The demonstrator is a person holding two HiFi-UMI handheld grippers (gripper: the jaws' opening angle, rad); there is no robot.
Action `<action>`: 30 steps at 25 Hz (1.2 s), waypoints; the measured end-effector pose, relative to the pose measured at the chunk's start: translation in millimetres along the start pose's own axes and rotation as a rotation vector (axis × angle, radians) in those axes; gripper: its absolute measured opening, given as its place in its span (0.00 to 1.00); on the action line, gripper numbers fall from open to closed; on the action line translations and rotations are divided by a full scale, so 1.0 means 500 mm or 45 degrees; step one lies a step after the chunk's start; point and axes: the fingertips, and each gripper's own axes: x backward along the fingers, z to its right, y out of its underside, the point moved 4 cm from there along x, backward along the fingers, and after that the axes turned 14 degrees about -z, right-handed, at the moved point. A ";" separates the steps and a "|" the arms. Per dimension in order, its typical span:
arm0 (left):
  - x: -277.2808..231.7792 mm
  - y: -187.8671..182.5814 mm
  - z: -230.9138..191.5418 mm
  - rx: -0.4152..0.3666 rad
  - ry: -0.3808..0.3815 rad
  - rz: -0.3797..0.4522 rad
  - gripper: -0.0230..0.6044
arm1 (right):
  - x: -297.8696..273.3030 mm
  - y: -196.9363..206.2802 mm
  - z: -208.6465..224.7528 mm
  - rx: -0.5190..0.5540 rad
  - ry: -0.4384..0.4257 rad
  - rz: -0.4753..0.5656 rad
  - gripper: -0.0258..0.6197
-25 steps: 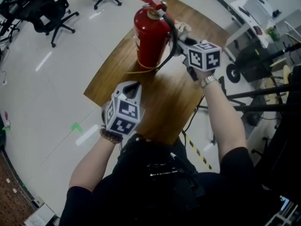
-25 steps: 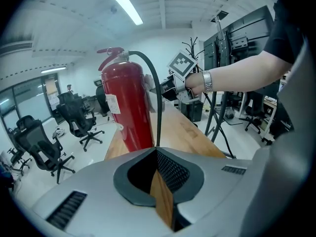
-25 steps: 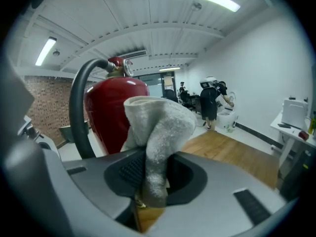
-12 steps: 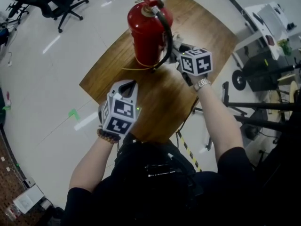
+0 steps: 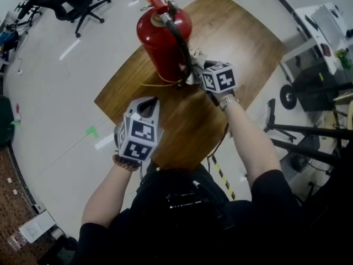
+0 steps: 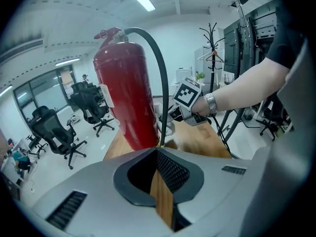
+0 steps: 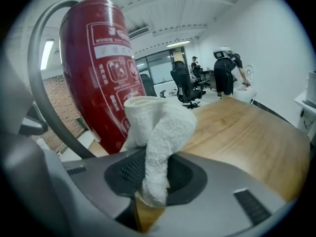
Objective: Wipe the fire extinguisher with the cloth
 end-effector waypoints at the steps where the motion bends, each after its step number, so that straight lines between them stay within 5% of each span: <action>1: -0.002 -0.002 0.000 0.000 -0.001 -0.008 0.04 | -0.009 0.005 0.004 -0.005 -0.003 -0.008 0.21; 30: -0.044 -0.054 -0.019 -0.065 -0.023 -0.066 0.04 | -0.149 0.064 0.069 -0.077 -0.054 -0.244 0.22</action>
